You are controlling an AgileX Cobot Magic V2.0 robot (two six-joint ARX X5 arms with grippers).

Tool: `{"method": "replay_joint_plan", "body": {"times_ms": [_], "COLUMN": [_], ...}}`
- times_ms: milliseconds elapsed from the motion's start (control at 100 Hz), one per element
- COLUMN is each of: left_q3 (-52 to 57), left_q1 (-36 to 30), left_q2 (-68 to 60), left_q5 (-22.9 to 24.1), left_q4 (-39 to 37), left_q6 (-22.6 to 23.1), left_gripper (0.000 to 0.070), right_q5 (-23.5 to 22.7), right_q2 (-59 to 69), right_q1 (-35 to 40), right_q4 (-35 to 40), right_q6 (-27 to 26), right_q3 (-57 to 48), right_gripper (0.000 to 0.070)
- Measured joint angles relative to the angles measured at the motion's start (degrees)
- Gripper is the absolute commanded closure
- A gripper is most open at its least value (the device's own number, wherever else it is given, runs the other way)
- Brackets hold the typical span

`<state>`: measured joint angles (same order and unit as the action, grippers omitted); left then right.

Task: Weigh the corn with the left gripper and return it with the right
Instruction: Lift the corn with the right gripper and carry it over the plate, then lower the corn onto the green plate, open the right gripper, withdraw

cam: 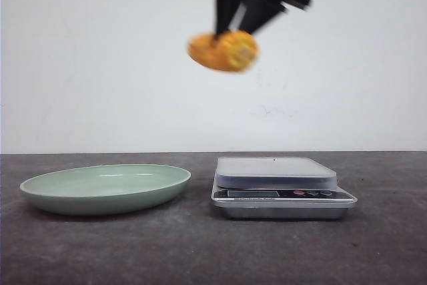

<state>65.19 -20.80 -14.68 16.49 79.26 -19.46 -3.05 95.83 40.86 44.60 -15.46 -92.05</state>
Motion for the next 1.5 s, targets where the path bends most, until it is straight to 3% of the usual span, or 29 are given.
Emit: {"method": "replay_joint_plan", "body": {"times_ms": [350,650,690,840,1030,1320,1500], "left_q3": [0.00,0.00,0.00,0.00,0.00,0.00,0.00], "left_q1": [0.00,0.00,0.00,0.00,0.00,0.00,0.00], "left_q2": [0.00,0.00,0.00,0.00,0.00,0.00,0.00], "left_q5": [0.00,-0.35,-0.35,-0.35,-0.35,-0.35,-0.35], "left_q4": [-0.17,0.22,0.20,0.22,0.22,0.94,1.09], "left_q6": [0.00,-0.70,-0.77,-0.90,-0.87,-0.87,-0.87], "left_gripper": [0.0226,0.0226,0.0226,0.0226,0.0226,0.0226,0.0226], "right_q5": [-1.57,-1.66,-1.42,2.14,3.54,5.90,5.64], "right_q2": [9.84,20.02,20.74,21.42,21.42,20.61,11.91], "right_q1": [8.87,9.77,9.75,9.66,9.73,8.96,4.87], "right_q4": [-8.20,-12.72,-13.09,-14.47,-18.49,-17.42,-13.46], "right_q6": [-4.57,-9.55,-9.99,-12.15,-14.62,-14.95,-12.39], "right_q3": [-1.03,-1.03,-1.03,-1.03,-1.03,-1.03,-0.98], "right_gripper": [0.0700,0.0699,0.0657,0.0302,0.0061,0.0039,0.0041]}}
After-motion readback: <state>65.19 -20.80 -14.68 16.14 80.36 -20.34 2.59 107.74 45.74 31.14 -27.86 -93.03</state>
